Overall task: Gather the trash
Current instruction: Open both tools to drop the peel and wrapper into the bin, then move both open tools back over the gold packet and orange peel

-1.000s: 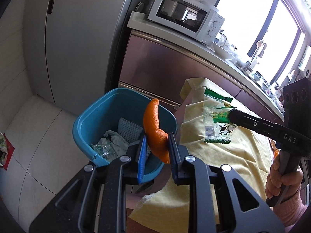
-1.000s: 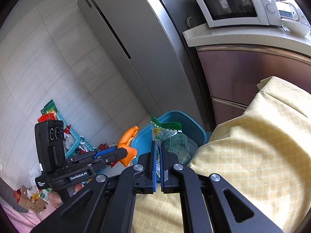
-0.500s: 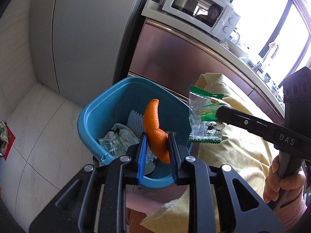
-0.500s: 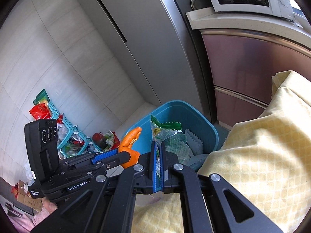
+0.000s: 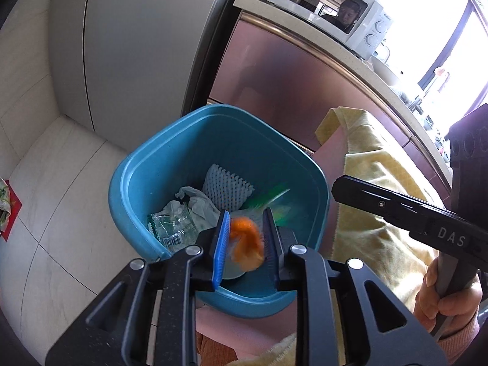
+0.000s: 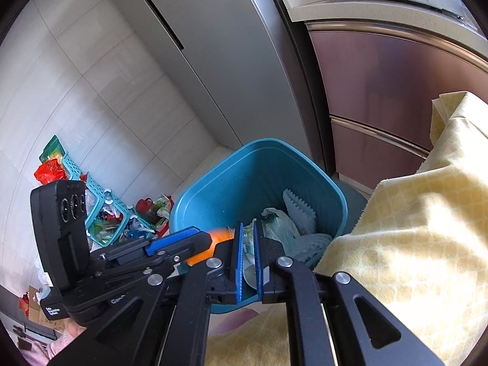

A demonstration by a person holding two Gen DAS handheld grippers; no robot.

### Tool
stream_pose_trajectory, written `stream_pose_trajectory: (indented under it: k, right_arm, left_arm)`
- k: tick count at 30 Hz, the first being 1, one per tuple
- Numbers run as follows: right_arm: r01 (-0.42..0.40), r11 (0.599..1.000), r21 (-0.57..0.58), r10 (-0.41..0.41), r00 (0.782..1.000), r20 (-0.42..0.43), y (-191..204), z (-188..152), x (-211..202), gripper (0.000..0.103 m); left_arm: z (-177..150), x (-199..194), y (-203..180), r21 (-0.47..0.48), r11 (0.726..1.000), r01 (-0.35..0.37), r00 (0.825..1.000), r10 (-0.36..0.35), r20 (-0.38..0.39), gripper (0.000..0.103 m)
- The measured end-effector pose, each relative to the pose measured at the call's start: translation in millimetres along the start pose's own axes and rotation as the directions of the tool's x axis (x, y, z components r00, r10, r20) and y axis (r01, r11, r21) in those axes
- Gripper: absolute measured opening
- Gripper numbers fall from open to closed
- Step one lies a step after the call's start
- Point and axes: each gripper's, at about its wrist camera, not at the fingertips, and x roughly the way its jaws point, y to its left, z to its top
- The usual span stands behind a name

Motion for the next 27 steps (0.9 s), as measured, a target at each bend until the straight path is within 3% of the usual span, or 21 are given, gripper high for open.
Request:
stream_pose_trajectory:
  k: [13,16,21,27]
  right_arm:
    - [-0.031,0.999,0.020,0.029,0.998,0.058,-12,-13,-33,0.012]
    - [-0.032,0.999,0.014,0.031,0.995,0.096,-15,-21,-56,0.012]
    - [0.000,1.000,0.018,-0.004,0.984,0.177,-27,-39,-105,0.021]
    - [0.057,0.996,0.075,-0.076,0.957,0.281,-52,-66,-169,0.026]
  left_arm:
    - [-4,-17,-14,0.026,0.999,0.035,0.998,-0.036,0.043,0.023]
    - [-5,-29,-27,0.057,0.997,0.059,0.996,-0.062,0.068,0.028]
    - [-10,-47,-60,0.135,0.984,0.114,0.987,-0.128,0.094,0.035]
    - [-23,-57,-116,0.253,0.949,0.189,0.973,-0.216,0.083,0.039]
